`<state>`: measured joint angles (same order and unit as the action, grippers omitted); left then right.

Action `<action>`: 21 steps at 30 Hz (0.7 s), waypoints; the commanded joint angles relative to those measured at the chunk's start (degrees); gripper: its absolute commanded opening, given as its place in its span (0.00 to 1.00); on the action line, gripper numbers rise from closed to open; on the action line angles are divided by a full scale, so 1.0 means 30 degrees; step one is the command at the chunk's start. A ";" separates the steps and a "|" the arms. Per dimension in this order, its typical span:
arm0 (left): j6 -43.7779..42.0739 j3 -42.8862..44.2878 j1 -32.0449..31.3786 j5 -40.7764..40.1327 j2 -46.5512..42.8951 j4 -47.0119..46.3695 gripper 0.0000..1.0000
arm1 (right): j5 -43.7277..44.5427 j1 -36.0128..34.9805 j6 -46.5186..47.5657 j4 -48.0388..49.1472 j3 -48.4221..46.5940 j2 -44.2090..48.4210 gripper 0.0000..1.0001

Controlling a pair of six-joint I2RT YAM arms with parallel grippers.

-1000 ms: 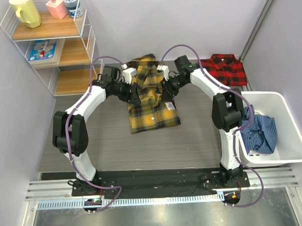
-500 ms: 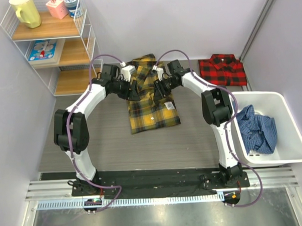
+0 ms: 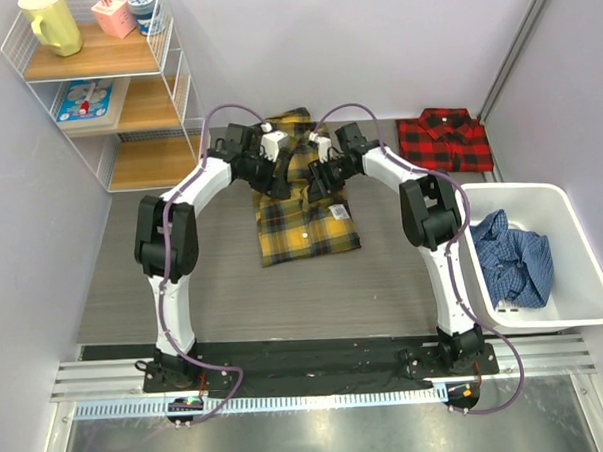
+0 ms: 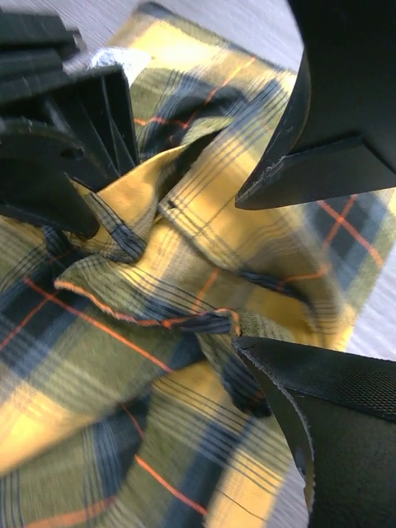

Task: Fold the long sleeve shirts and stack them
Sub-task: Fold the shirt

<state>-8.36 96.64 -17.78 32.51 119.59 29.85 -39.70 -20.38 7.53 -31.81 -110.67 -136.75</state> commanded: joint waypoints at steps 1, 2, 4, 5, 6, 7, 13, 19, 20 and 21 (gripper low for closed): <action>-0.1548 0.1242 -0.0371 -0.0201 0.0740 -0.0163 0.62 | -0.0591 0.0114 -0.0572 -0.0412 0.0387 0.2016 0.51; -0.1665 0.1534 -0.0343 -0.0116 0.0887 -0.0134 0.62 | -0.1348 0.0114 -0.0779 -0.0382 0.0358 0.2192 0.51; -0.2132 0.1828 -0.0489 -0.0635 0.1442 0.0303 0.61 | -0.1967 0.0143 -0.1596 -0.0121 0.0445 0.2602 0.51; -0.2309 0.2003 -0.0576 -0.0961 0.1677 0.0624 0.57 | -0.2174 0.0114 -0.1921 0.0085 0.0562 0.2691 0.51; -0.2456 0.2295 -0.0635 -0.1138 0.1854 0.1034 0.50 | -0.2321 0.0114 -0.2243 0.0406 0.0650 0.2750 0.51; -0.2428 0.2298 -0.0607 -0.1430 0.1855 0.1067 0.37 | -0.2380 0.0114 -0.2449 0.0467 0.0680 0.2751 0.51; -0.1375 -0.0512 -0.0314 -0.1760 -0.1097 -0.2535 0.02 | -0.2205 0.0056 -0.2480 0.0497 0.0797 0.2108 0.50; -0.0085 -0.2675 0.0331 -0.0672 -0.3327 -0.4728 0.00 | -0.1064 -0.0325 -0.3007 0.0964 0.0709 0.1112 0.50; -0.0026 -0.2914 0.0447 -0.0381 -0.3736 -0.4908 0.00 | -0.0830 -0.0383 -0.3182 0.1140 0.0680 0.0820 0.50; 0.0003 -0.3091 0.0506 -0.0233 -0.3914 -0.4996 0.00 | -0.0596 -0.0413 -0.3387 0.1402 0.0622 0.0614 0.51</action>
<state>-10.63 89.60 -17.47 28.51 114.50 22.28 -43.94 -20.58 -0.05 -30.87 -108.09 -132.94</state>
